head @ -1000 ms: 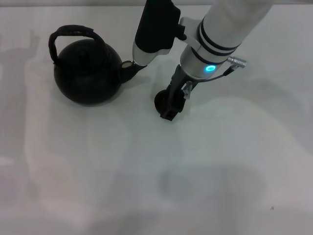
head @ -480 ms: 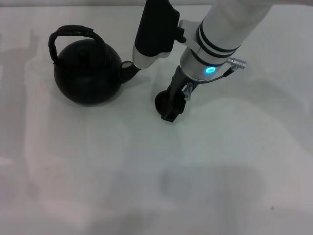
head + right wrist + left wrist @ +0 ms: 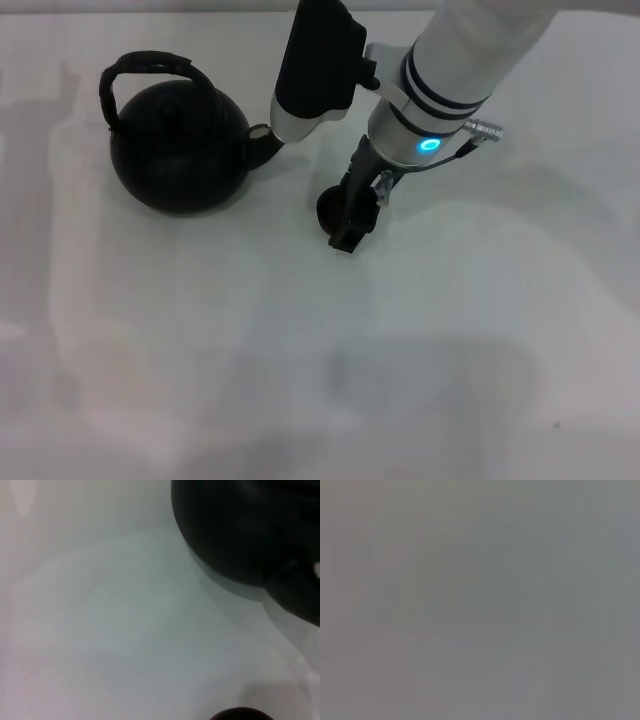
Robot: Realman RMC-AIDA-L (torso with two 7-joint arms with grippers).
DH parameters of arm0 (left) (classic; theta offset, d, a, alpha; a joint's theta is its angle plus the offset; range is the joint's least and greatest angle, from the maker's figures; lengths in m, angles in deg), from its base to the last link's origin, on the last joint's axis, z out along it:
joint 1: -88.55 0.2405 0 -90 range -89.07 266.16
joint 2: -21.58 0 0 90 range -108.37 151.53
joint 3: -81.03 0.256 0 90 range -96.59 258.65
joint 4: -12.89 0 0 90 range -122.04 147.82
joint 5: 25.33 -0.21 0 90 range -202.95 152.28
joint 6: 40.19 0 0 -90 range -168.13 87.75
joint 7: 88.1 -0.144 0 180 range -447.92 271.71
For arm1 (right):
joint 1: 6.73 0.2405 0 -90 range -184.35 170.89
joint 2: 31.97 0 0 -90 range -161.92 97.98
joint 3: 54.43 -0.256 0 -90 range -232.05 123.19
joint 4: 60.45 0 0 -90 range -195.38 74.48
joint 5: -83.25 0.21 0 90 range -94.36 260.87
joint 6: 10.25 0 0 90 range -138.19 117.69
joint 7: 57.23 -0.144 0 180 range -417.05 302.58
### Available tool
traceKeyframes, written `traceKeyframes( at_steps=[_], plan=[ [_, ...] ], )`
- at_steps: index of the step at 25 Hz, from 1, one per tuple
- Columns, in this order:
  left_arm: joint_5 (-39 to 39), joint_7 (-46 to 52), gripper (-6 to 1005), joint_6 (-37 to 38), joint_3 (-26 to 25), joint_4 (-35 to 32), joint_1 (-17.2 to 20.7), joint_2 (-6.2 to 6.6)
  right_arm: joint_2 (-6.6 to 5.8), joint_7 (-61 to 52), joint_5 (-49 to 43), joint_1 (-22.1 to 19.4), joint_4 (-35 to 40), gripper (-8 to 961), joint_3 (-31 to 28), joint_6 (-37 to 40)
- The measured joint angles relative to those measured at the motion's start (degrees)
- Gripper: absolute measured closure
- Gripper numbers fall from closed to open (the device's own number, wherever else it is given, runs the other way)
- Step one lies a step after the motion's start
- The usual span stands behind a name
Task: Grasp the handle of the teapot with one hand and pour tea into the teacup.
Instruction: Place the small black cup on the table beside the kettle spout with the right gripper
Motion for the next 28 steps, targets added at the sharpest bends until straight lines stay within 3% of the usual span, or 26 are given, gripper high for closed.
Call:
traceKeyframes(
  at_steps=[8,14,18,25,28],
  plan=[
    [0.00,0.00,120,0.00,0.00,0.00,0.11,0.00,0.01,1.69,0.04,-1.18,0.59,107,-2.78,-0.08],
    [0.00,0.00,119,0.06,0.00,0.13,0.39,-0.03,0.00,6.88,0.12,-6.12,2.50,109,-13.74,0.53],
    [0.00,0.00,119,0.86,0.00,0.26,0.45,-0.07,-0.07,8.39,0.80,-8.14,2.64,111,-17.68,0.59],
    [0.00,-0.16,120,1.36,0.00,0.43,0.40,-0.03,-0.36,16.36,9.00,-13.13,2.33,114,-26.94,1.17],
    [0.00,-0.43,120,1.40,0.00,0.44,0.40,-0.09,-0.44,19.68,11.37,-16.30,1.61,115,-34.28,0.73]
  ],
)
